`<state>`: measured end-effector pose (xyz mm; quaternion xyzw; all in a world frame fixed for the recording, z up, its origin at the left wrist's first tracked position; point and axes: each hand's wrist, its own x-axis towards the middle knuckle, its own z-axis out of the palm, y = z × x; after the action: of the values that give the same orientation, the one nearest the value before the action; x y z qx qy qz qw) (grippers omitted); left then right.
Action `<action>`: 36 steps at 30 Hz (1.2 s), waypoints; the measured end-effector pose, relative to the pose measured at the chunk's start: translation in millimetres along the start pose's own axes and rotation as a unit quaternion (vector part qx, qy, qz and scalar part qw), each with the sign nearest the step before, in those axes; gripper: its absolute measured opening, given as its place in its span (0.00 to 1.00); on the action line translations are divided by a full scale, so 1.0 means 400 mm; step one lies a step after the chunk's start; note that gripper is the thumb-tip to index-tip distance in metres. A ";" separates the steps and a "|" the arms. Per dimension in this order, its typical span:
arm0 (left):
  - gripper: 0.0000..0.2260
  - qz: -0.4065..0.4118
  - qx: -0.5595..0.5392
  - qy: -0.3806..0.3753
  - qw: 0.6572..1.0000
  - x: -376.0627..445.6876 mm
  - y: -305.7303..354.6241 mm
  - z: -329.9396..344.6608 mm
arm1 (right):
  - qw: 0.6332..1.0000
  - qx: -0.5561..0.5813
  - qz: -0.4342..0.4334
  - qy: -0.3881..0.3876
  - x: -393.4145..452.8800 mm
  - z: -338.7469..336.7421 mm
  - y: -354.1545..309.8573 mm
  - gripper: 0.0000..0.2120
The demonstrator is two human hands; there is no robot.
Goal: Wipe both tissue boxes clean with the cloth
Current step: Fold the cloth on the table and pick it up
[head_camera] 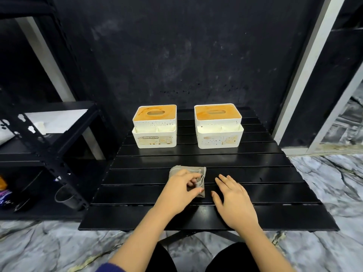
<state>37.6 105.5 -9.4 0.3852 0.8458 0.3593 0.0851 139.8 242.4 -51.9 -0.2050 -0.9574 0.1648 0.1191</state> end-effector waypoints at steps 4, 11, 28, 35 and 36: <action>0.18 0.018 0.004 0.037 0.999 -0.008 -0.027 -0.047 | 1.000 0.013 0.000 -0.007 0.001 -0.002 0.006 0.23; 0.22 -0.084 0.110 0.112 0.984 -0.052 -0.127 -0.095 | 0.959 0.260 0.065 0.088 0.041 -0.054 -0.026 0.13; 0.26 -0.132 0.198 0.055 0.970 -0.105 -0.198 -0.068 | 0.996 -0.025 -0.052 -0.073 0.123 0.065 -0.229 0.29; 0.26 -0.130 0.192 0.057 0.971 -0.108 -0.205 -0.069 | 0.997 -0.016 -0.067 -0.019 0.086 0.061 -0.200 0.25; 0.26 -0.130 0.192 0.055 0.971 -0.109 -0.205 -0.069 | 0.998 -0.018 -0.066 -0.014 0.081 0.059 -0.195 0.25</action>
<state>7.6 23.1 -50.2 0.2605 0.9451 0.1970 0.0087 76.7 182.8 -39.9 -0.1415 -0.9732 0.1420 0.1126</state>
